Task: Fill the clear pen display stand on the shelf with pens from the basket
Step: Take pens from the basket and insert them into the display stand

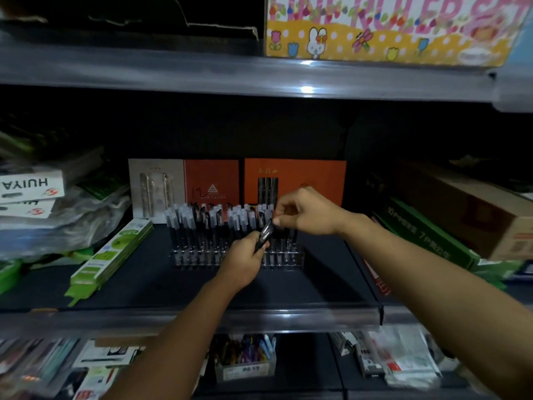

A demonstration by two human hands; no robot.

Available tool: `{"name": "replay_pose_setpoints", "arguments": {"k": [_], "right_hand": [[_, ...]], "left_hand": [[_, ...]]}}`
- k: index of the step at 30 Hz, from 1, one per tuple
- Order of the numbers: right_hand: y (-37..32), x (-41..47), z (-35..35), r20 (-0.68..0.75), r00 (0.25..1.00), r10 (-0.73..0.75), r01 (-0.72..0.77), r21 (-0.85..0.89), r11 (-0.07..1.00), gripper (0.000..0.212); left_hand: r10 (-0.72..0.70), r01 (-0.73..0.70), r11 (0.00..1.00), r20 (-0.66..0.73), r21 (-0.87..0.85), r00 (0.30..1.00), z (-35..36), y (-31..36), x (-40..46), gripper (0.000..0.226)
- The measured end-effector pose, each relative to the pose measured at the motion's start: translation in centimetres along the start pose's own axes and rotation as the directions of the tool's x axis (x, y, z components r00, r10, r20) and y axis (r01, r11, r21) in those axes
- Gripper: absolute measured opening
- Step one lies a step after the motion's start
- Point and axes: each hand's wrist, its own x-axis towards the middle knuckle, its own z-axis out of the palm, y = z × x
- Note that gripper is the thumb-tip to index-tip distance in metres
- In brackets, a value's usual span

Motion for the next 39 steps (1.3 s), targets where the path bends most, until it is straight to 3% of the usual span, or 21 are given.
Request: {"name": "replay_pose_setpoints", "arguments": {"k": [8,18,23,29,39], "right_hand": [[-2.0,-0.6,0.1,0.062,0.998,-0.011,0.007,0.066,0.998,0.006],[-1.8,-1.4,-4.0,-0.185,0.982,0.051,-0.021,0.163,0.986,0.009],[-1.3,-1.8,-5.5,-0.321,0.944,0.077,-0.063,0.053,0.997,0.015],[-0.2,-2.2,-5.9,-0.367,0.928,0.059,-0.105,-0.105,0.989,0.012],[1.7,-1.4,-3.0,-0.218,0.975,0.037,-0.103,-0.302,0.948,0.013]], "left_hand": [[0.006,-0.006,0.999,0.005,0.046,1.000,0.0,0.9,-0.2,0.010],[-0.023,0.023,0.998,0.001,-0.059,1.000,-1.4,0.3,-1.1,0.021],[-0.017,0.017,0.997,0.003,-0.077,1.000,-1.4,0.0,-1.1,0.016],[0.002,-0.002,0.992,0.004,-0.127,1.000,-1.4,-0.2,-1.1,0.018],[0.045,-0.043,0.985,0.005,-0.169,0.999,-0.7,0.8,-1.0,0.022]]}}
